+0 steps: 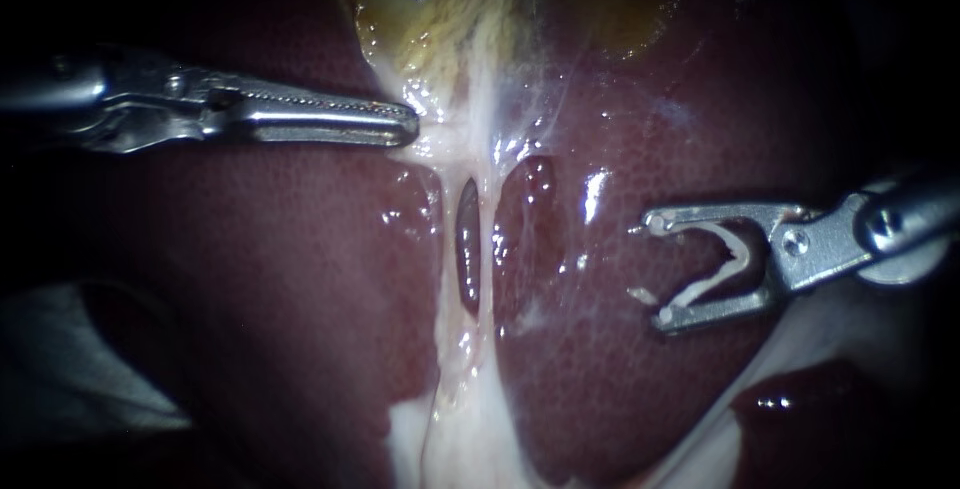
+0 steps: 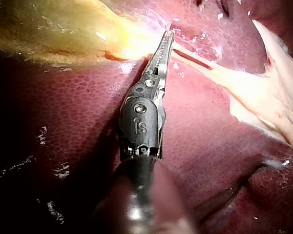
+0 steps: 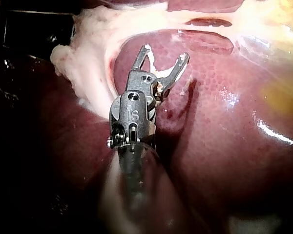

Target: Grabbing gallbladder

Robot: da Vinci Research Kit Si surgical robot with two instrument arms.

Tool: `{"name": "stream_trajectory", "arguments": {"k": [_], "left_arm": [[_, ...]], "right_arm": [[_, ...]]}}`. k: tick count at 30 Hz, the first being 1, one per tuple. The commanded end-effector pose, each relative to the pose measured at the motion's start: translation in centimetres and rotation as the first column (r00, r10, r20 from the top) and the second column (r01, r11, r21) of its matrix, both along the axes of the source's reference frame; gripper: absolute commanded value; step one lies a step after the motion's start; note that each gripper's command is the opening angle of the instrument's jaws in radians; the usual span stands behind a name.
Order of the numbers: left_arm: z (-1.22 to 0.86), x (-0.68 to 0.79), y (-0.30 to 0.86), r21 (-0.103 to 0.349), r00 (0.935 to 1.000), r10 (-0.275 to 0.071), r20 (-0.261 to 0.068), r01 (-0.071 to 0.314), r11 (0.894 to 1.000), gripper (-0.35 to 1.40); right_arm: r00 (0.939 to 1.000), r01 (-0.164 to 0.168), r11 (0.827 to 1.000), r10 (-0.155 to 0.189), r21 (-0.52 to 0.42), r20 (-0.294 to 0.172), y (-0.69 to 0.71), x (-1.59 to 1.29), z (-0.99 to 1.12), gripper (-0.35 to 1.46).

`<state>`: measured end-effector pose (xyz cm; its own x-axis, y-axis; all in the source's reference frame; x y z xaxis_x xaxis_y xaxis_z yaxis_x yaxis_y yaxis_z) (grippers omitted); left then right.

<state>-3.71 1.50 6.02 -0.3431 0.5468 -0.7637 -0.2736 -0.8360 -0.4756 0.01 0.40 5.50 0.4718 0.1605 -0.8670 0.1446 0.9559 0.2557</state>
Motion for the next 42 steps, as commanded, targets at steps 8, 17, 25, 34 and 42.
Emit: {"name": "stream_trajectory", "arguments": {"k": [8,17,25,34,42], "left_arm": [[0.00,-0.05,0.01,-0.011,0.9984,-0.018,0.053,0.019,1.000,0.24],[0.02,-0.08,-0.01,-0.012,0.9978,0.000,0.066,0.001,1.000,0.73],[0.02,-0.09,-0.03,-0.013,0.9975,0.008,0.071,-0.007,1.000,0.74],[0.01,-0.10,-0.04,-0.014,0.9971,0.013,0.075,-0.012,1.000,0.74],[0.05,-0.03,-0.07,-0.016,0.9967,0.021,0.078,-0.020,1.000,0.74]], "right_arm": [[1.0000,0.000,1.000,0.000,0.000,0.000,0.00,0.00,0.00,0.49],[1.0000,0.000,1.000,0.000,0.000,0.000,0.00,0.00,0.00,0.49],[1.0000,0.000,1.000,0.000,0.000,0.000,0.00,0.00,0.00,0.49],[1.0000,0.000,1.000,0.000,0.000,0.000,0.00,0.00,-0.01,0.49],[1.0000,0.001,1.000,-0.001,0.000,-0.001,0.00,0.00,-0.01,0.49]]}}
